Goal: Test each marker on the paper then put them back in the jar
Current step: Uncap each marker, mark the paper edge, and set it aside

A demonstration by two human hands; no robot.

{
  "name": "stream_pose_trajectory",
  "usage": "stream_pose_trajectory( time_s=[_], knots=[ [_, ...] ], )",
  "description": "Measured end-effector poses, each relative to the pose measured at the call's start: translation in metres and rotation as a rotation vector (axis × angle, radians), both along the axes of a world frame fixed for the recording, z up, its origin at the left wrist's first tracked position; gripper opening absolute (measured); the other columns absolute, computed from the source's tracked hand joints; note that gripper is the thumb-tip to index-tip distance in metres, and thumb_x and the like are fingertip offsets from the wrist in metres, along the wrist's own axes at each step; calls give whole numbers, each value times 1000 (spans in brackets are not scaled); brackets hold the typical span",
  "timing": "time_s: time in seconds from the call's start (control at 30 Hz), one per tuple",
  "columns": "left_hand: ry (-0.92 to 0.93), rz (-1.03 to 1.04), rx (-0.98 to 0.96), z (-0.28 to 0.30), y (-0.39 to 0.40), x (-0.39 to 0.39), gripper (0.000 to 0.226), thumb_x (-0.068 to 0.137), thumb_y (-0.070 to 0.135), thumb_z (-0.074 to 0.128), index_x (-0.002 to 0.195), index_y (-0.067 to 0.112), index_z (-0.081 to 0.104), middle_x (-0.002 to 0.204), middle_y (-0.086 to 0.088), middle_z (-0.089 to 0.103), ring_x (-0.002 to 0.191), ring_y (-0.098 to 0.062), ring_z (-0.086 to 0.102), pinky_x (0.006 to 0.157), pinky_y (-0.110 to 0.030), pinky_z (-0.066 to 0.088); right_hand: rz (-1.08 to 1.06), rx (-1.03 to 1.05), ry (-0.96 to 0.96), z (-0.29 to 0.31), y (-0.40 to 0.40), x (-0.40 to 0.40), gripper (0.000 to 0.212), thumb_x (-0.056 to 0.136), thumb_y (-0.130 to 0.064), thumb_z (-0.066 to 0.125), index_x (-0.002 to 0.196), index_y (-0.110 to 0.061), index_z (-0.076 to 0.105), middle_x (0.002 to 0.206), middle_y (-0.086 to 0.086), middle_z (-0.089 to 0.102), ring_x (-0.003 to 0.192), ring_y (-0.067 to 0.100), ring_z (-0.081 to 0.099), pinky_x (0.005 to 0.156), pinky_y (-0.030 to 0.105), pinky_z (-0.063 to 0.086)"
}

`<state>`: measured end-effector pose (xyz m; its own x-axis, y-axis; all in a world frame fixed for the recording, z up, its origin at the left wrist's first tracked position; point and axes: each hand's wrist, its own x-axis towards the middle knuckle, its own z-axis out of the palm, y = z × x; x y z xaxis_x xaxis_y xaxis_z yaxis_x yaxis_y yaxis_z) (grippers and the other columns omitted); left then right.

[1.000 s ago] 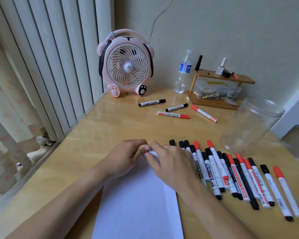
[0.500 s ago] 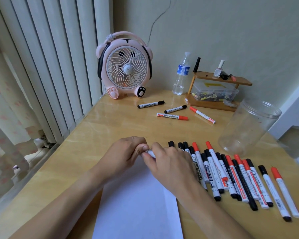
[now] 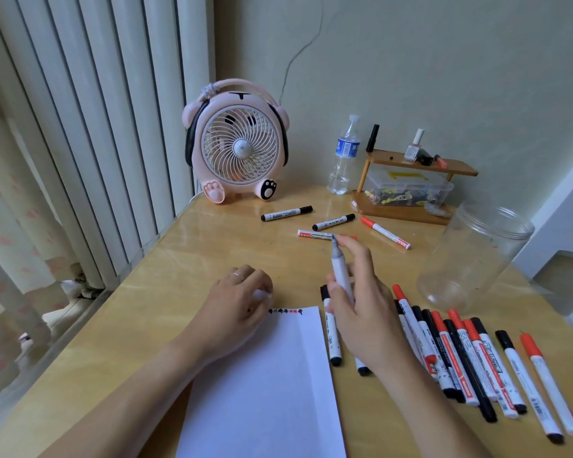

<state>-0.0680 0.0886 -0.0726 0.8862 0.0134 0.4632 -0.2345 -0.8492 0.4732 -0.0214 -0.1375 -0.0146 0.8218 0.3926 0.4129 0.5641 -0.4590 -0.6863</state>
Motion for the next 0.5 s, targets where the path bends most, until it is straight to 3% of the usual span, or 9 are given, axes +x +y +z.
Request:
stream_pose_trajectory(
  time_s=[0.07,0.13,0.23,0.33,0.4,0.5],
  knots=[
    [54,6,61,-3,-4,1,13,95,24,54,103,33,54,104,20,49,97,-6,45,84,-32,39,58,194,150,2,3,-5,62,99,-11,63,126,-61,39,106,-2,66,75,20,76,76,46,61],
    [93,18,116,-6,-8,1,16,94,22,54,104,34,52,105,22,46,98,-6,43,82,-30,32,121,377,327,2,5,-6,65,95,-4,70,129,-52,41,97,8,72,70,28,76,74,44,63],
    [102,14,135,-4,-10,0,21,92,35,50,113,34,52,113,18,45,106,-9,43,86,-30,30,161,401,527,0,8,-4,64,92,-6,76,133,-41,42,85,12,75,67,36,75,68,42,65],
    [155,-43,127,-1,-10,-3,44,90,60,43,128,40,50,130,15,39,123,-8,36,97,-30,25,138,435,643,2,10,-5,12,104,-20,61,115,-20,64,93,13,76,59,30,70,58,36,60],
    [174,-78,159,-1,-11,-5,54,88,72,45,134,44,46,137,15,37,131,-8,31,103,-33,25,148,612,816,0,10,0,27,109,-18,43,119,-16,68,103,16,78,61,27,69,59,33,59],
    [217,-95,200,-2,-12,-6,63,86,81,46,141,50,40,140,16,34,138,-8,25,111,-35,21,170,615,825,-7,12,6,27,104,-7,49,124,-16,63,99,9,78,68,23,69,57,23,52]
  ],
)
